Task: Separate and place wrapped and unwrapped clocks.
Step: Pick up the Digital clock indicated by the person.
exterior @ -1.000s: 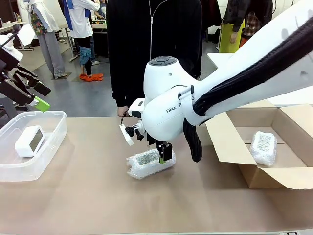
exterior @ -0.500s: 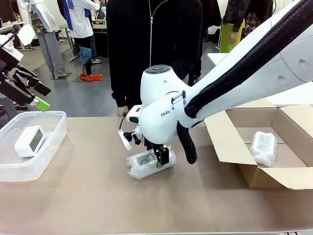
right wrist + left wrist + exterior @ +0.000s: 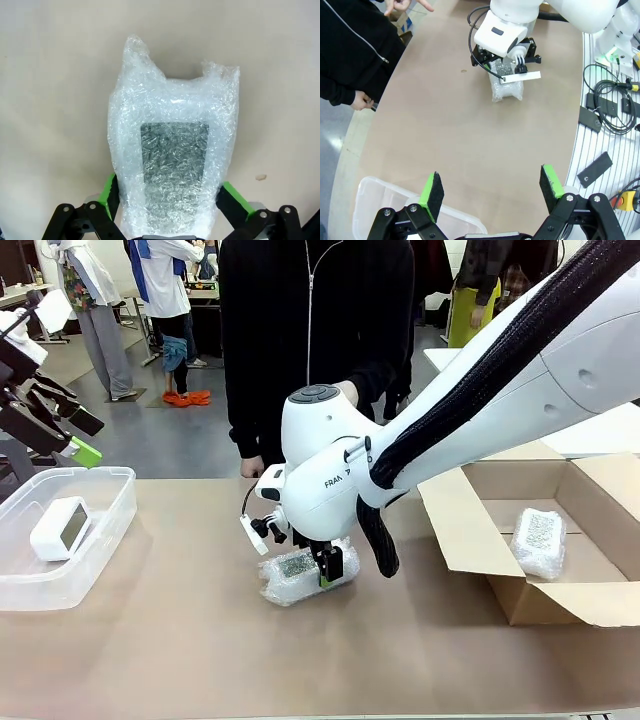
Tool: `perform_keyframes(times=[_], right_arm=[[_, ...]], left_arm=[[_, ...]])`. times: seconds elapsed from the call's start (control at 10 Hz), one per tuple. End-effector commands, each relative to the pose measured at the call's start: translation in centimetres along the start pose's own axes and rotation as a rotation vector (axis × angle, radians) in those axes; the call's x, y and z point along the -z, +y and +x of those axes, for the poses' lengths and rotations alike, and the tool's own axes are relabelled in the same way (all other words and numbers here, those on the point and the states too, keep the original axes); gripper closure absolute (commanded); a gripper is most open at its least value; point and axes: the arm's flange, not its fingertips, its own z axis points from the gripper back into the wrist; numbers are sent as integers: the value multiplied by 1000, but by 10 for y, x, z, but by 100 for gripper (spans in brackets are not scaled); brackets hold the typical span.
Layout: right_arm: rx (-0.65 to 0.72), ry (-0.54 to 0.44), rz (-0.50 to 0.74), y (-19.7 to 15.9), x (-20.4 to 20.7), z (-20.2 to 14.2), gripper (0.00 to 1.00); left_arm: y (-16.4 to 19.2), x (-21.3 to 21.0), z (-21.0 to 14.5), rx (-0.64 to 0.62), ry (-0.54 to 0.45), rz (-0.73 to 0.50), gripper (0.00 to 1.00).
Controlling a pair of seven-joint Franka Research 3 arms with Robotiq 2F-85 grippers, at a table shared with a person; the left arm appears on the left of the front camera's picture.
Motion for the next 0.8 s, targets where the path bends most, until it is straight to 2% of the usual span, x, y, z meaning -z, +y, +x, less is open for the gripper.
perform_keyframes(times=[0.0, 0.1, 0.2, 0.3, 0.4, 0.5, 0.6, 0.7], right_arm=[[7, -10, 38, 1, 6, 2, 0], [-8, -13, 59, 1, 10, 3, 14], [-5, -24, 66, -1, 12, 5, 19], [-3, -29, 64, 0, 12, 4, 33], [2, -32, 59, 1, 9, 3, 38], [6, -35, 51, 3, 7, 1, 32], [5, -40, 52, 4, 5, 1, 58], [-6, -44, 54, 7, -1, 2, 51]], left_arm=[[-1, 0, 1, -4, 7, 5, 0], [-1, 0, 1, -4, 7, 5, 0], [-1, 0, 1, -4, 7, 5, 0], [-1, 0, 1, -4, 7, 5, 0], [-1, 0, 1, -4, 7, 5, 0], [-1, 0, 1, -4, 7, 5, 0], [-1, 0, 1, -4, 7, 5, 0], [-1, 0, 1, -4, 7, 5, 0]])
